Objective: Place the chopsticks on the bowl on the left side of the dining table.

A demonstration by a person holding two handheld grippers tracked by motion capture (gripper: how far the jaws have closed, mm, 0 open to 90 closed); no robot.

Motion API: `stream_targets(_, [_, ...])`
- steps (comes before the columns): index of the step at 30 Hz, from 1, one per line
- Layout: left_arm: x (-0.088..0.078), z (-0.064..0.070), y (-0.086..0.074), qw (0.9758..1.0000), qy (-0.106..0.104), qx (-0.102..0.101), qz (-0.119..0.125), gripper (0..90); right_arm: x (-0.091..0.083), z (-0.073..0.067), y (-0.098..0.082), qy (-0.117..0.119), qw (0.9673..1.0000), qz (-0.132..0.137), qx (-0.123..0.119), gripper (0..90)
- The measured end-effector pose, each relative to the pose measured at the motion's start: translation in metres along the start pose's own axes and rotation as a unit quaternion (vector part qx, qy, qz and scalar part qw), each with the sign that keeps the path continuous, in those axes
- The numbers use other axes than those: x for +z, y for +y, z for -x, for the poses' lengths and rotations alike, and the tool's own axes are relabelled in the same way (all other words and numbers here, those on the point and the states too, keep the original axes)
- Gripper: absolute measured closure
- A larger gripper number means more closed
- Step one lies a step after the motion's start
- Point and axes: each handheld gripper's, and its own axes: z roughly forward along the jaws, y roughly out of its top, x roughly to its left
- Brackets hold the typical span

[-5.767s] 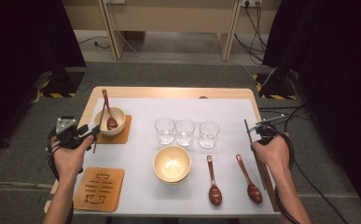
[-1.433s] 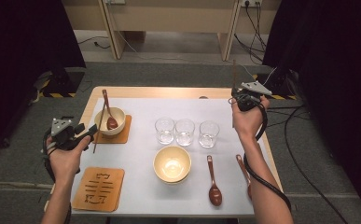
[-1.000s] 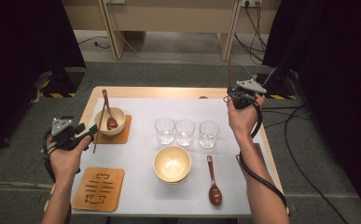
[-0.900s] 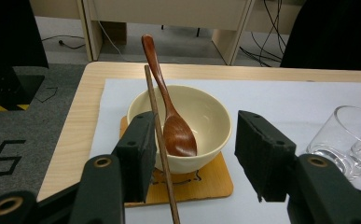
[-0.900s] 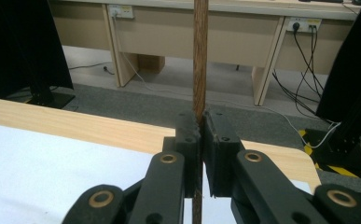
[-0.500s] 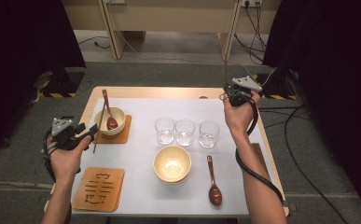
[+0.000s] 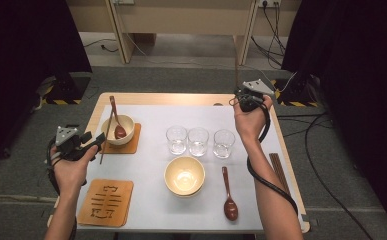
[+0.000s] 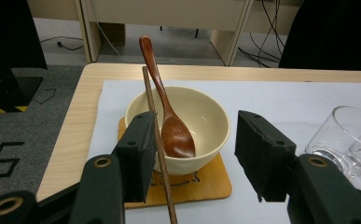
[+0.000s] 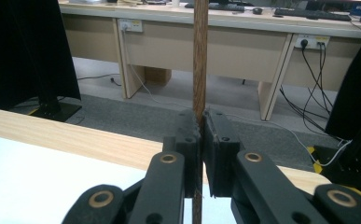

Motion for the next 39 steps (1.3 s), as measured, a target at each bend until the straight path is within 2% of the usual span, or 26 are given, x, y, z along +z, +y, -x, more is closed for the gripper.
stream_targets(17, [0.000,0.000,0.001,1.0000,-0.001,-0.001,0.004,47.1,0.014,-0.021,0.002,0.022,0.9998,0.002,-0.003,85.3])
stream_targets(26, [0.001,0.001,0.001,1.0000,-0.003,0.002,0.005,47.1,0.017,-0.027,0.001,0.026,0.9997,0.005,-0.003,85.2])
stream_targets(39, [0.011,0.017,0.009,0.9994,-0.023,0.023,0.009,47.2,0.023,-0.038,0.003,0.036,0.9993,0.008,-0.005,85.3])
